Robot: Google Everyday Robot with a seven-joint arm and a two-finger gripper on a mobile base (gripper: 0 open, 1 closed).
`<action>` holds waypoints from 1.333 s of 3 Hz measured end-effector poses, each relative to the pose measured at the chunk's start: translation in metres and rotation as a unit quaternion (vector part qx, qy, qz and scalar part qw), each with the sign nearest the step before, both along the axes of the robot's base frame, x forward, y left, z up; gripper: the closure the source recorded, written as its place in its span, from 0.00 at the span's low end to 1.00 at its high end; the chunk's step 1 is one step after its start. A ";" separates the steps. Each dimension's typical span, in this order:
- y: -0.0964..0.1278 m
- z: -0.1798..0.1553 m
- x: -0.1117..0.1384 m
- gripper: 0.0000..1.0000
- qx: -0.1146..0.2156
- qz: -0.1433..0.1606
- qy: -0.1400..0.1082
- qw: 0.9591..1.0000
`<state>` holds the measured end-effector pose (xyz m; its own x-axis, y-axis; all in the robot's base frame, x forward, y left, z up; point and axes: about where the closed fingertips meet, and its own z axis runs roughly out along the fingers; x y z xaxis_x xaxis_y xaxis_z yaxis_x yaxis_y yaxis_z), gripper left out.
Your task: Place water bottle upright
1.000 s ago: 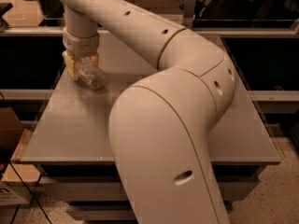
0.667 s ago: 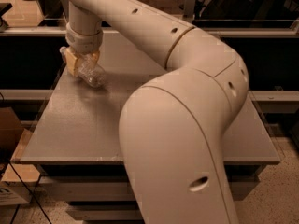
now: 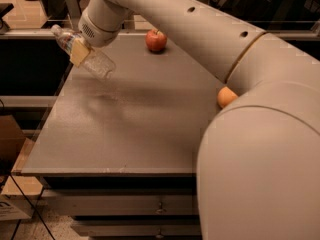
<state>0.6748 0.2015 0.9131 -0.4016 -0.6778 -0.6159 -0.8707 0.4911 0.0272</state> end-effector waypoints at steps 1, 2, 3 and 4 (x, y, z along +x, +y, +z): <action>-0.003 0.038 -0.005 1.00 0.071 0.048 -0.078 0.993; -0.006 0.048 -0.002 1.00 0.079 0.071 -0.118 0.987; 0.008 0.052 -0.016 1.00 0.032 0.119 -0.134 0.983; 0.015 0.049 -0.037 1.00 -0.012 0.191 -0.161 0.968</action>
Offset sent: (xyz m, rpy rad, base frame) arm -0.0049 -0.0026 0.0331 0.1252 -0.1358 0.0838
